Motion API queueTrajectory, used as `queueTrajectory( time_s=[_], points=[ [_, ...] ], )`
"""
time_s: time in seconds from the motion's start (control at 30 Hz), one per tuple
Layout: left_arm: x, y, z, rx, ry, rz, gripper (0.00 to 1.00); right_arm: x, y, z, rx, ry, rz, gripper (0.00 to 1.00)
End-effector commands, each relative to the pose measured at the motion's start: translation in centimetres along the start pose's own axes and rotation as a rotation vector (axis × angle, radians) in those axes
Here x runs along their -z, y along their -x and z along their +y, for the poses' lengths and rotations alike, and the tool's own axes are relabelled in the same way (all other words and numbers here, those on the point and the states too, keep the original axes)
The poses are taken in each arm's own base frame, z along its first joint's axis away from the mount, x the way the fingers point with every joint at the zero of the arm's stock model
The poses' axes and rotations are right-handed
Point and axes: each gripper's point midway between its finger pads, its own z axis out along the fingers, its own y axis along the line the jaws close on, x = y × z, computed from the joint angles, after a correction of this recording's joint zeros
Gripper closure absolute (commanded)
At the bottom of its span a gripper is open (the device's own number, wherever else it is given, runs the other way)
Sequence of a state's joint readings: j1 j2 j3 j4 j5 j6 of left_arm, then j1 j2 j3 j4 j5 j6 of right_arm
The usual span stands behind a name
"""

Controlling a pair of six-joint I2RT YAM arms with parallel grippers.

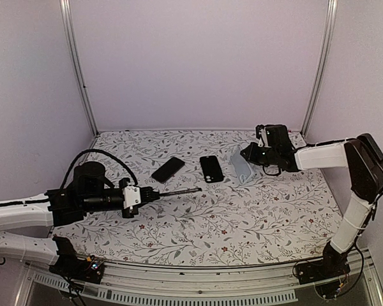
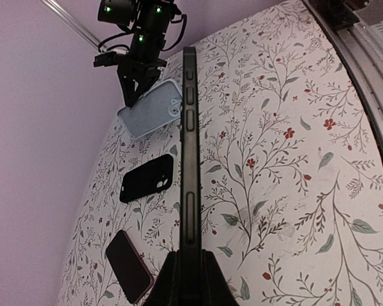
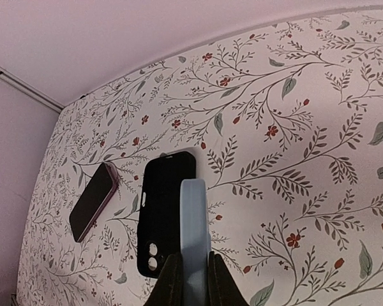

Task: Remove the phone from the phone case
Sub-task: Place the phone case at the center of the board.

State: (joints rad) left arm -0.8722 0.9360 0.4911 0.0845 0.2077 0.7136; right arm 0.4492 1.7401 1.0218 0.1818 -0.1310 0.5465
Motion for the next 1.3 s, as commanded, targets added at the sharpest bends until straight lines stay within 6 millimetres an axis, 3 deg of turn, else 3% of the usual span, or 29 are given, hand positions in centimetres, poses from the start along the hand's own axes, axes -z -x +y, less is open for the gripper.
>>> queueTrajectory(
  time_s=[0.0, 0.2, 0.4, 0.63, 0.77, 0.93, 1.07, 1.27],
  points=[
    [0.4, 2.1, 1.9, -0.01, 0.067, -0.071, 1.0, -2.3, 1.1, 1.1, -0.034, 0.104, -0.053, 1.0],
    [0.3, 1.9, 1.8, -0.012, 0.065, -0.064, 1.0, -3.9, -1.2, 0.0, -0.062, 0.109, -0.001, 0.98],
    [0.3, 1.8, 1.7, -0.011, 0.063, -0.062, 1.0, -3.8, -3.1, -1.3, -0.07, 0.084, 0.041, 0.82],
    [0.1, 1.7, 1.6, -0.011, 0.058, -0.06, 1.0, -3.3, -4.3, -2.3, -0.056, 0.044, 0.08, 0.73],
    [0.1, 1.5, 1.5, -0.008, 0.056, -0.056, 1.0, -2.7, -3.9, -2.8, -0.032, 0.005, 0.074, 0.66],
    [-0.1, 1.5, 1.4, 0.004, 0.054, -0.059, 1.0, -1.3, -2.1, -3.1, 0.031, -0.071, 0.04, 0.43],
    [-0.3, 1.7, 1.5, 0.044, 0.051, -0.071, 1.0, 0.2, -0.6, -3.2, 0.078, -0.13, 0.009, 0.31],
    [-1.2, 3.4, 2.9, 0.222, 0.041, -0.101, 1.0, 2.9, 0.8, -2.9, 0.115, -0.167, -0.02, 0.25]
  ],
)
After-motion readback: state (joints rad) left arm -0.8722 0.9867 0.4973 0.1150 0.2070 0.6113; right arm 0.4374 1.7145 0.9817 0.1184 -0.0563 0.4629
